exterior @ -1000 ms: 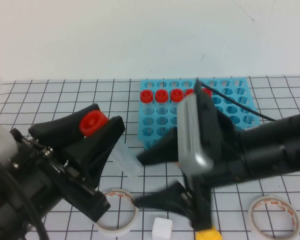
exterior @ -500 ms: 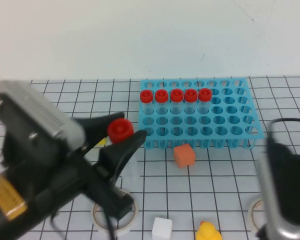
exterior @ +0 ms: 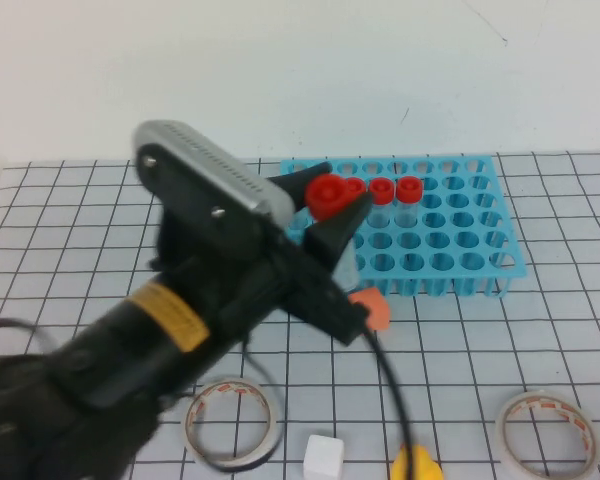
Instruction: Place the test tubes
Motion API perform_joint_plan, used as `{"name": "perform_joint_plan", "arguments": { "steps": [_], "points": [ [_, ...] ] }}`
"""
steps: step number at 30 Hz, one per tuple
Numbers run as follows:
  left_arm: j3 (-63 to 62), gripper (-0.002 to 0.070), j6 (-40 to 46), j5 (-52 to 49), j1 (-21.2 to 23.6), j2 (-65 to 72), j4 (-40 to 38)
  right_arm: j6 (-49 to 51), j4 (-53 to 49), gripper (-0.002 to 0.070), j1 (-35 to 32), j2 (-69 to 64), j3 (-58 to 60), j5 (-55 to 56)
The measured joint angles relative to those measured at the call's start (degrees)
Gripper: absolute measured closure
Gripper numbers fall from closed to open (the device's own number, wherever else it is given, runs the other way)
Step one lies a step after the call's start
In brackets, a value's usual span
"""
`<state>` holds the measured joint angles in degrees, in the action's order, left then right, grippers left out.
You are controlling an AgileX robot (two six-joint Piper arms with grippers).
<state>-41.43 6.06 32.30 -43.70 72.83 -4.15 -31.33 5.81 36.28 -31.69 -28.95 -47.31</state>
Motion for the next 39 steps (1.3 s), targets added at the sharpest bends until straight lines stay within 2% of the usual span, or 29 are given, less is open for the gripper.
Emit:
{"name": "perform_joint_plan", "arguments": {
  "steps": [3,9,17,24,33,39],
  "points": [
    [-2.19,0.0412,-2.48,4.06,0.0,5.42,2.27,0.71,0.0,0.0668,0.0,5.28,3.76,0.5],
    [-12.43,0.0412,-5.25,4.08,0.0,16.51,7.12,1.52,0.0,0.0668,0.0,12.34,4.74,1.71],
    [-25.82,0.0412,-7.68,4.2,1.8,29.48,9.27,1.88,0.0,0.0673,0.0,13.13,4.74,1.71],
    [-35.91,0.0412,-11.46,4.29,3.87,40.24,14.67,1.9,0.0,0.0674,0.0,13.13,4.74,1.71],
    [-46.42,0.0412,-12.53,4.81,5.61,51.26,15.86,1.9,0.0,0.0675,0.0,13.13,4.83,1.71],
    [-48.9,0.0412,-12.51,6.57,6.71,55.17,14.42,1.9,0.0,0.0675,0.0,13.13,4.83,1.71]
  ]
}}
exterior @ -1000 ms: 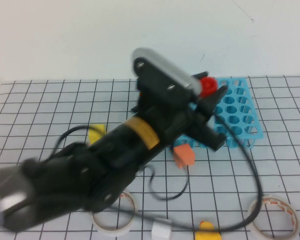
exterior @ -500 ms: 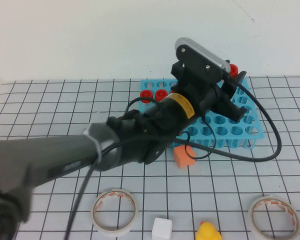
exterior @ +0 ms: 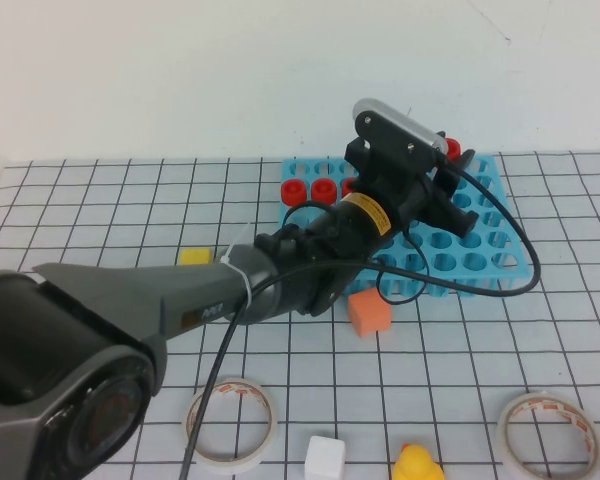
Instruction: Place the test tubes
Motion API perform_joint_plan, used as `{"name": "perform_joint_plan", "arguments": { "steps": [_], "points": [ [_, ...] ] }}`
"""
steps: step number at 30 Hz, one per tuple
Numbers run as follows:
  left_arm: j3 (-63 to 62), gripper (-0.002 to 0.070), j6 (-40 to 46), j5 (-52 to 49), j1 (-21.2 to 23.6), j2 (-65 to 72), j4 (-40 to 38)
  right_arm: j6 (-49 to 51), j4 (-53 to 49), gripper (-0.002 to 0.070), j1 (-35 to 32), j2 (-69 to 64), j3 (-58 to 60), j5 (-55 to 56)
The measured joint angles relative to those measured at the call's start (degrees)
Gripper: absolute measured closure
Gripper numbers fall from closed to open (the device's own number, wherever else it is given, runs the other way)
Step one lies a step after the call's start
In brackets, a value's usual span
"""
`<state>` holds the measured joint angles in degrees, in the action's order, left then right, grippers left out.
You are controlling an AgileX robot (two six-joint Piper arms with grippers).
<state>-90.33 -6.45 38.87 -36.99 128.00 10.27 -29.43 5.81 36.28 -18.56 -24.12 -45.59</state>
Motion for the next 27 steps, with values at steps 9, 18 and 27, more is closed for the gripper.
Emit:
{"name": "perform_joint_plan", "arguments": {
  "steps": [9,18,27],
  "points": [
    [-1.26,0.0412,-0.11,-0.43,0.55,1.08,-0.09,0.22,0.0,0.0675,0.0,0.0,0.0,0.0],
    [-1.48,0.0412,-0.11,-0.95,1.23,1.42,-0.09,0.22,0.0,0.0675,0.0,0.0,0.0,0.0],
    [-4.63,0.0413,-4.96,-3.42,1.23,3.11,5.33,0.22,0.0,0.0676,0.0,0.0,0.0,0.0]
  ]
}}
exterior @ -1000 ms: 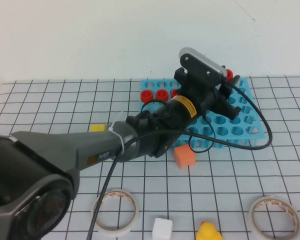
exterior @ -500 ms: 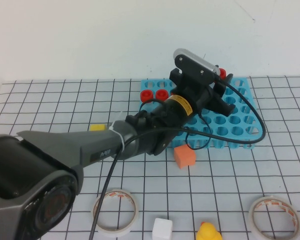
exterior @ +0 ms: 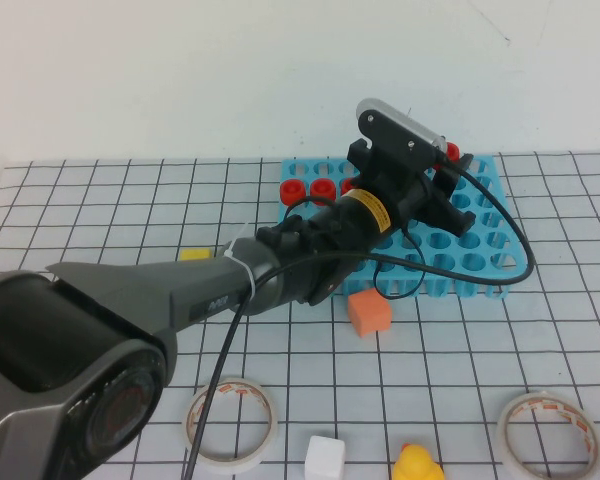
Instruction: Place the test tubes
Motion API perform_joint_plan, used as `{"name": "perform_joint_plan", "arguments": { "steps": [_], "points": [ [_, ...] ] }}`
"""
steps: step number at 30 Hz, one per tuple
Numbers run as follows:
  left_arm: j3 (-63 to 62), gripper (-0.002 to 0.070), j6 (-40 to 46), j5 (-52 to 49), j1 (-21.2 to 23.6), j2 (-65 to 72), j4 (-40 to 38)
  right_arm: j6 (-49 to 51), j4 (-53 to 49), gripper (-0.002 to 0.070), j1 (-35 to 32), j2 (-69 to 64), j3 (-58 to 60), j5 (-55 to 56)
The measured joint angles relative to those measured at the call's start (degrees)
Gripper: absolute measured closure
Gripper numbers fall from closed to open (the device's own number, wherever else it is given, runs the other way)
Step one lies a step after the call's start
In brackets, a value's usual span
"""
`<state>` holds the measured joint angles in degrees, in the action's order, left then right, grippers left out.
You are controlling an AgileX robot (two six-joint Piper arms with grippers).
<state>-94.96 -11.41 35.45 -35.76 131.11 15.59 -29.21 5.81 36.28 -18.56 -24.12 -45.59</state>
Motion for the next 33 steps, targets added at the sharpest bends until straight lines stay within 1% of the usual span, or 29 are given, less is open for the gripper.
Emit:
{"name": "perform_joint_plan", "arguments": {
  "steps": [7,21,26,31,33],
  "points": [
    [-0.47,0.0413,-0.83,-1.87,0.09,0.0,0.36,0.0,0.0,0.0676,0.0,0.0,0.0,0.0],
    [-0.47,0.0413,-0.83,-2.21,0.22,-0.11,0.48,0.0,0.0,0.0676,0.0,0.0,0.0,0.0],
    [-0.47,0.0413,-1.19,-5.9,0.22,-1.15,0.52,0.0,0.0,0.0676,0.0,0.0,0.0,0.0],
    [-0.47,0.0413,-1.19,-6.12,0.22,-1.29,0.78,0.0,0.0,0.0676,0.0,0.0,0.0,0.0],
    [-0.47,0.0413,-1.19,-6.12,0.22,-1.29,2.04,0.0,0.0,0.0676,0.0,0.0,0.0,0.0]
  ]
}}
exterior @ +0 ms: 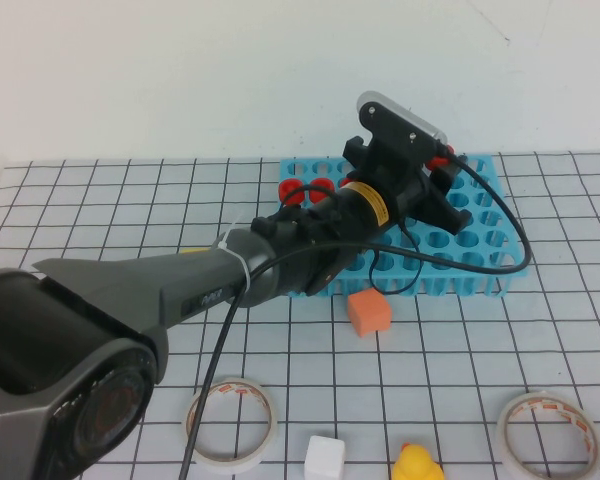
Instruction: Place the test tubes
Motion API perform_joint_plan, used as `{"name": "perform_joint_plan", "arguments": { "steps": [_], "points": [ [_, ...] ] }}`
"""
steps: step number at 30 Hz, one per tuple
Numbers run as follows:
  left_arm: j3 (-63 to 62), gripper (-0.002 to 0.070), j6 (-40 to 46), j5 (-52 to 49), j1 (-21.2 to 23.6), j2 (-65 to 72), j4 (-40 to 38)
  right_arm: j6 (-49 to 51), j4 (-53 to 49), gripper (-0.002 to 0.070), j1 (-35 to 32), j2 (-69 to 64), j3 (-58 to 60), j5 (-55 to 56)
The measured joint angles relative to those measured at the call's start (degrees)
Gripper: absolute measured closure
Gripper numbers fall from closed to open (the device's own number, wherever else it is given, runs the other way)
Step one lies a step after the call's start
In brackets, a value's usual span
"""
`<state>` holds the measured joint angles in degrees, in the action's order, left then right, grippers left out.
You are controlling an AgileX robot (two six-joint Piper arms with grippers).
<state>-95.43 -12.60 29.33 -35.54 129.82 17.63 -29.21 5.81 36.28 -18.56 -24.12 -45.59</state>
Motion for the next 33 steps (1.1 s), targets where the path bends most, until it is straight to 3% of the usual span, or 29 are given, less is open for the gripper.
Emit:
{"name": "perform_joint_plan", "arguments": {
  "steps": [12,17,21,29,33],
  "points": [
    [0.0,0.0407,-1.01,-1.29,0.04,-0.36,0.83,0.0,0.0,0.0676,0.0,0.0,0.0,0.0],
    [0.0,0.0305,-3.5,-3.86,0.04,-0.4,0.96,0.0,0.0,0.0676,0.0,0.0,0.0,0.0],
    [0.0,0.0279,-4.21,-4.25,0.04,-0.4,1.04,0.0,0.0,0.0676,0.0,0.0,0.0,0.0],
    [0.0,0.0271,-1.14,-8.01,0.04,-2.97,1.04,0.0,0.0,0.0676,0.0,0.0,0.0,0.0],
    [0.0,0.0324,2.35,-14.45,0.04,-8.8,1.19,0.0,0.0,0.0676,0.0,0.0,0.0,0.0]
  ]
}}
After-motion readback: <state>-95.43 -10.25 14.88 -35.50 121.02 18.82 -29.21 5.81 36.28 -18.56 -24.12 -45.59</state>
